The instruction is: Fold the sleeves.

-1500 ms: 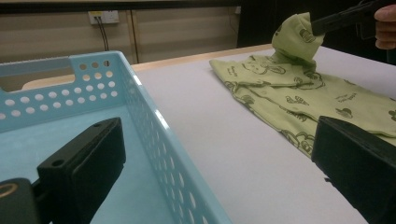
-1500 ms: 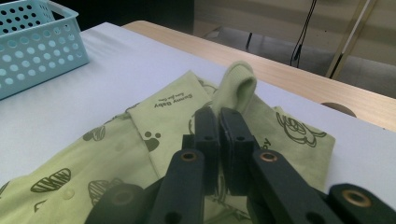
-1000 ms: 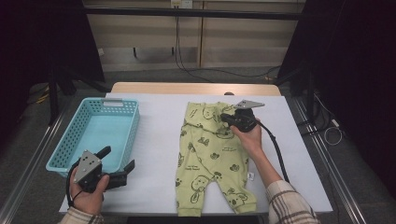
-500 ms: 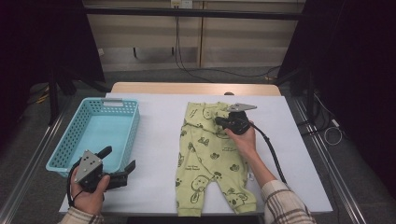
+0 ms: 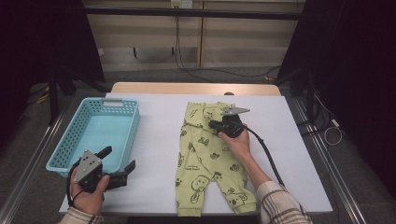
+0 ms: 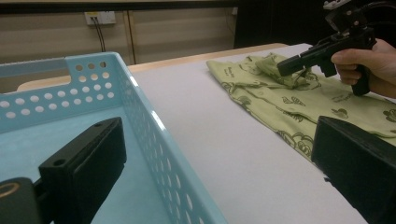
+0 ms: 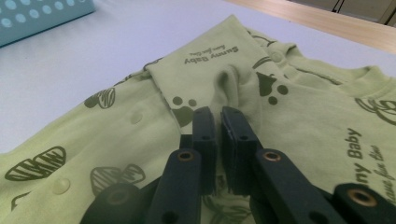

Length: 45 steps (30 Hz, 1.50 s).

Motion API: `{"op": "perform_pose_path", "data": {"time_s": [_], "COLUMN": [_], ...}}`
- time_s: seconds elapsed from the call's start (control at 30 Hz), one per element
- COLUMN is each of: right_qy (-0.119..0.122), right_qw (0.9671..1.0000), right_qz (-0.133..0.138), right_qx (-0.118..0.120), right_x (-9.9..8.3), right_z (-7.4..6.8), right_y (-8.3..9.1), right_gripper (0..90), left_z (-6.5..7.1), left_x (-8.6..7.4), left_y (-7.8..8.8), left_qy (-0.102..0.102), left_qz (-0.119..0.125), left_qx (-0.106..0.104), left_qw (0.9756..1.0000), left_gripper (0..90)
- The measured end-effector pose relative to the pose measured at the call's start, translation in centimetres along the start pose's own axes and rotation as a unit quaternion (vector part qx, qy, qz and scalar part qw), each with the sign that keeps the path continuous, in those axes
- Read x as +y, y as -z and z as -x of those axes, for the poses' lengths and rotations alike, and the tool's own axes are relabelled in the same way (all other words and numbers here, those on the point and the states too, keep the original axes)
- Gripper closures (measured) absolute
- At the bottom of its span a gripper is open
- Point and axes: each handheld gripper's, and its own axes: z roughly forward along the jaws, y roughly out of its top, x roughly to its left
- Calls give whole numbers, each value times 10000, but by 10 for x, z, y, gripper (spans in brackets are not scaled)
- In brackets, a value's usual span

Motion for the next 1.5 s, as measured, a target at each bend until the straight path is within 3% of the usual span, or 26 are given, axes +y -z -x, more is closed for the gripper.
{"op": "perform_pose_path", "data": {"time_s": [0.27, 0.83, 1.0, 1.03, 1.07, 1.17, 1.33, 1.47, 1.5], "right_qy": [-14, -71, -167, -213, -207, -284, -353, -459, -441], "right_qw": [10000, 9999, 9997, 9996, 9995, 9992, 9979, 9970, 9969], "right_qz": [34, 128, 186, 199, 219, 275, 511, 554, 560], "right_qx": [51, 43, -18, -62, -62, -82, -177, -299, -344], "right_x": [1, 5, 8, 8, 9, 10, 6, -2, -3], "right_z": [-3, -1, 1, 1, 2, 3, 7, 10, 11], "right_y": [-1, 9, 18, 20, 22, 28, 42, 55, 60], "right_gripper": [786, 364, 225, 195, 181, 128, 93, 75, 74], "left_z": [0, -1, -1, -1, -2, -3, -1, -1, -2], "left_x": [0, -1, -1, -1, -1, -1, -1, 0, 0], "left_y": [0, 0, 1, 0, 1, 1, 1, 0, 1], "left_qy": [2, 73, 75, 152, 67, 84, 167, 129, 37], "left_qz": [-1, 54, 48, 104, 50, 74, 101, 125, 64], "left_qx": [0, -13, -16, -13, -3, 14, 4, 24, 39], "left_qw": [10000, 10000, 10000, 9998, 10000, 9999, 9998, 9998, 10000], "left_gripper": [33, 33, 33, 34, 33, 34, 34, 34, 34]}}
